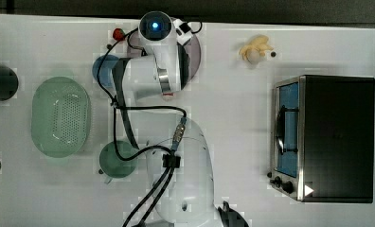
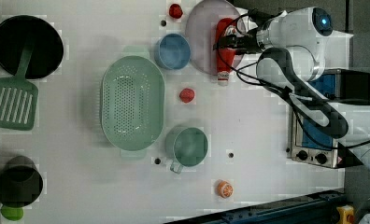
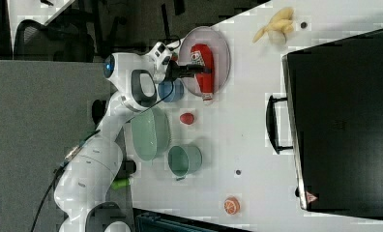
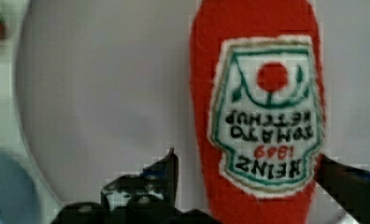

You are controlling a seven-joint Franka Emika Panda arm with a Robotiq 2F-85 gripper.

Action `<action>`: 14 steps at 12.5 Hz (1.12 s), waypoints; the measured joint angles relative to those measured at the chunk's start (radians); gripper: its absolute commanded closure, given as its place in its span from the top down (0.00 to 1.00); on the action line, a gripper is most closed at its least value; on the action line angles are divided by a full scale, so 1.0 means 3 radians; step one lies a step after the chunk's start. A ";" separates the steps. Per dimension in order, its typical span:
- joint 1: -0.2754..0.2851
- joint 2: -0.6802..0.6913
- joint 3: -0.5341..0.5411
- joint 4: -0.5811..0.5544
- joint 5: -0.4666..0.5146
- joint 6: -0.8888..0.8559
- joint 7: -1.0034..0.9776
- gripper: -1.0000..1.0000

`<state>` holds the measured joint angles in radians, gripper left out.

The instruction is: Pick ketchup from plate and place it on table.

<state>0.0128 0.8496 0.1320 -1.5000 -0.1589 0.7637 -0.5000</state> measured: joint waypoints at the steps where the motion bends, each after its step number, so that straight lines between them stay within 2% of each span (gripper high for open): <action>1: -0.0005 0.0013 0.0003 -0.0003 -0.0009 0.0010 0.0000 1.00; 2: -0.0003 0.0026 -0.0001 -0.0007 -0.0015 0.0013 -0.0005 0.96; 5: -0.0002 0.0050 -0.0037 -0.0013 -0.0015 0.0132 -0.0011 0.61; 12: -0.0015 0.0063 -0.0021 0.0046 -0.0023 0.0174 -0.0011 0.60; 14: -0.0010 0.0013 -0.0024 0.0042 -0.0020 0.0007 -0.0011 0.60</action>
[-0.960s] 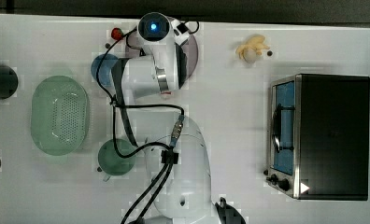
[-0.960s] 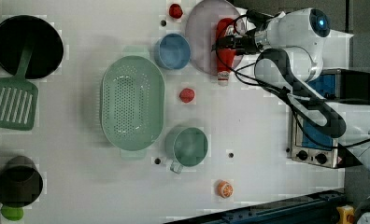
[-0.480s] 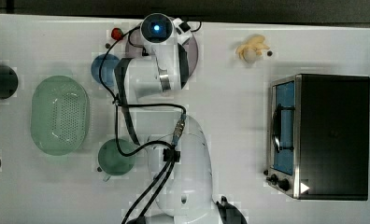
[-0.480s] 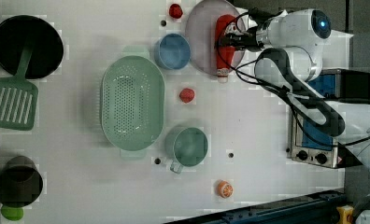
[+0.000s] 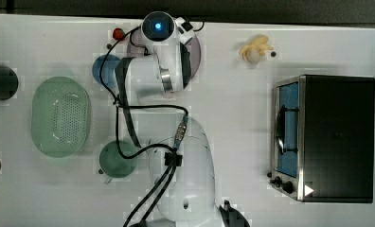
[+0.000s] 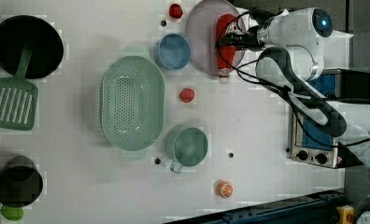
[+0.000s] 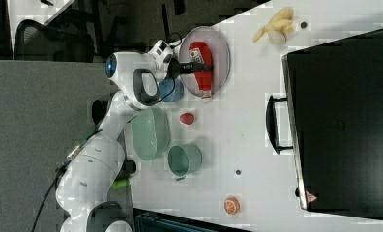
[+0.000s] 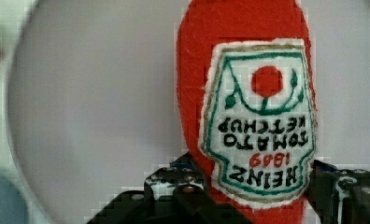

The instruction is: Pick ketchup from plate and place it on table.

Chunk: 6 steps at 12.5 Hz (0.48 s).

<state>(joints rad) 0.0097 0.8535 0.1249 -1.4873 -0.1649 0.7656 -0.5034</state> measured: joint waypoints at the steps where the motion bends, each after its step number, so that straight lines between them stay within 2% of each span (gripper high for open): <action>1: -0.0006 -0.0059 0.0010 0.0010 0.0004 -0.0168 0.0000 0.60; 3: -0.0007 -0.0256 -0.0008 0.0013 -0.0001 -0.0562 0.0000 0.60; 6: -0.0052 -0.0697 -0.0003 0.0000 0.0030 -0.0749 0.0000 0.60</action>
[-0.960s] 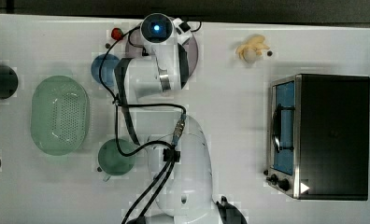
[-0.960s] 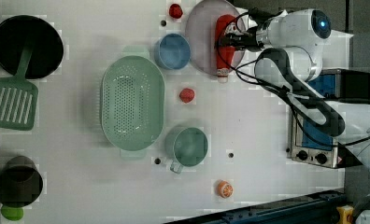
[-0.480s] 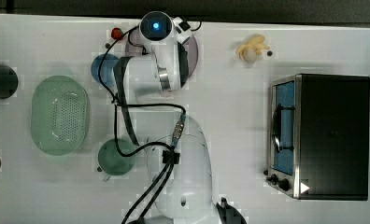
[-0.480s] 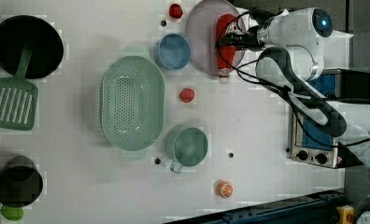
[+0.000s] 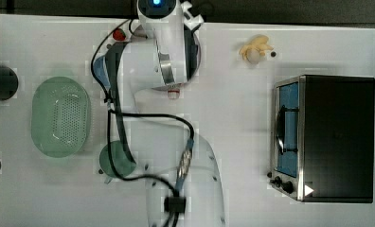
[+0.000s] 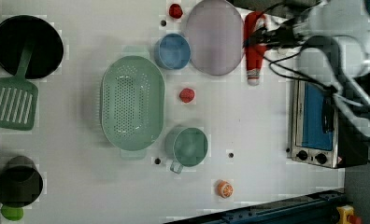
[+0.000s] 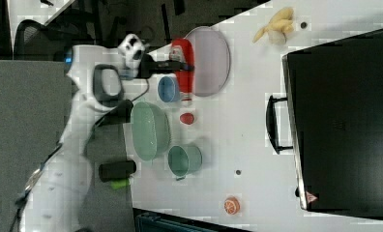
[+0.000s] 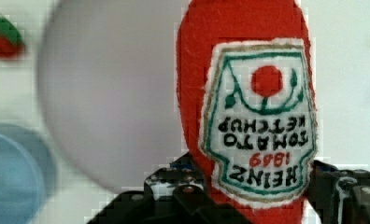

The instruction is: Pick ketchup from plate and place it on table.

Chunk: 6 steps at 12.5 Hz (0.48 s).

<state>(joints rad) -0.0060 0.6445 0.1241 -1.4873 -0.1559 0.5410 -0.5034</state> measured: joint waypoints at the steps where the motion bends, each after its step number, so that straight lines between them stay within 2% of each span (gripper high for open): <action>1: -0.0033 -0.0189 0.0018 -0.0023 0.0121 -0.0011 0.0000 0.60; 3: -0.0109 -0.0634 0.0008 -0.0208 0.0421 0.0021 0.0000 0.60; 6: -0.0323 -0.1297 0.0038 -0.0674 0.0426 0.0033 -0.0002 0.60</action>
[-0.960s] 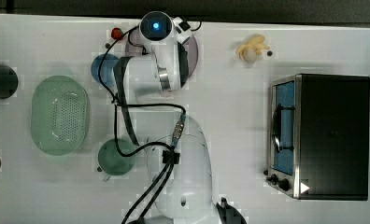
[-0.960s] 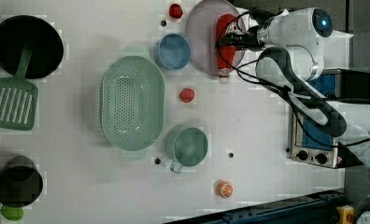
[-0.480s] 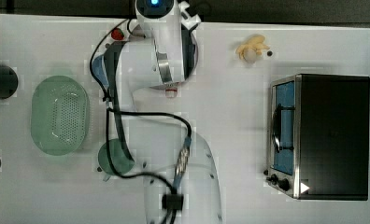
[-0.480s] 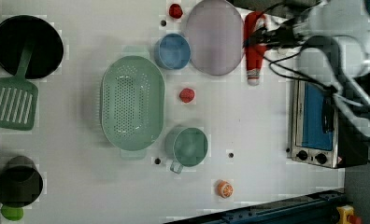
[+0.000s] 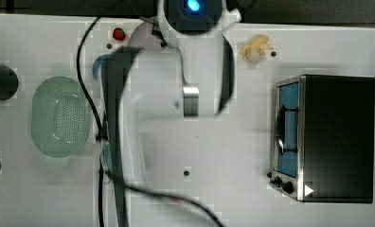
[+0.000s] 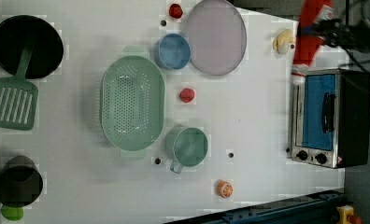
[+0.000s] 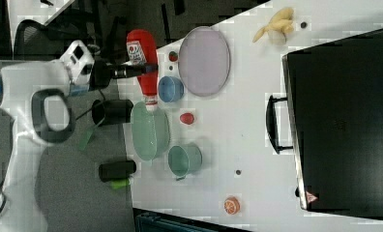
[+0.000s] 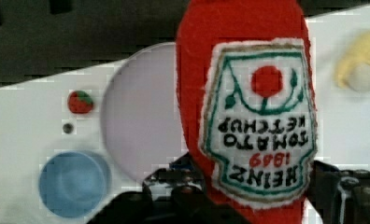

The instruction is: Pick ketchup from plate and place it on table.

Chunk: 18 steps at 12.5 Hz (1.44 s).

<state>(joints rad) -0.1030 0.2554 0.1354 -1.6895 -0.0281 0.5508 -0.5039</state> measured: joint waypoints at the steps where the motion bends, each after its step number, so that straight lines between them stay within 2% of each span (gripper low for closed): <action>1: -0.0064 -0.0172 -0.0015 -0.0166 0.0000 0.0002 0.0000 0.60; 3: -0.0145 -0.0422 -0.0086 -0.0557 0.0011 0.0101 0.0000 0.60; 6: -0.0244 -0.0647 -0.0109 -0.1380 0.0016 0.0319 0.0002 0.60; 9: -0.0241 -0.0567 -0.0144 -0.2012 0.0035 0.0664 0.0000 0.60; 12: -0.0221 -0.0348 -0.0167 -0.2363 0.0033 0.0871 0.0002 0.60; 13: -0.0228 -0.0225 -0.0151 -0.2376 0.0030 0.0951 0.0002 0.64; 16: -0.0214 0.0010 -0.0129 -0.2383 0.0018 0.1229 0.0002 0.97; 18: -0.0215 0.0076 -0.0146 -0.2370 0.0069 0.1344 0.0002 1.00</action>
<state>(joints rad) -0.1676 0.2781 0.0916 -2.4004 -0.0073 0.9541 -0.5034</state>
